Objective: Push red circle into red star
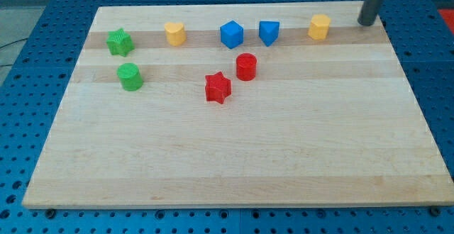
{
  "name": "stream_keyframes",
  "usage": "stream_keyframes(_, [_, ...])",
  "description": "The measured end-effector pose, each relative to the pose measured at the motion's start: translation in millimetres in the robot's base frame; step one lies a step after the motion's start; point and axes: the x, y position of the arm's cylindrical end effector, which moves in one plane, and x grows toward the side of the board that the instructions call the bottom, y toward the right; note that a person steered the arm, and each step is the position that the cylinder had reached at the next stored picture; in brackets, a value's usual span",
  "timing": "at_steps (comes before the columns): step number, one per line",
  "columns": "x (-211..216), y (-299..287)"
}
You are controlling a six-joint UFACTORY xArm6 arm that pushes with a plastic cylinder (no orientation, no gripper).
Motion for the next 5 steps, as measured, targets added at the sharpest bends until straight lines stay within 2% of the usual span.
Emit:
stream_keyframes(1, [1.3,-63.2])
stream_keyframes(3, [48.5,-61.9])
stream_keyframes(4, [93.9,-2.0])
stream_keyframes(5, [152.0,-60.4])
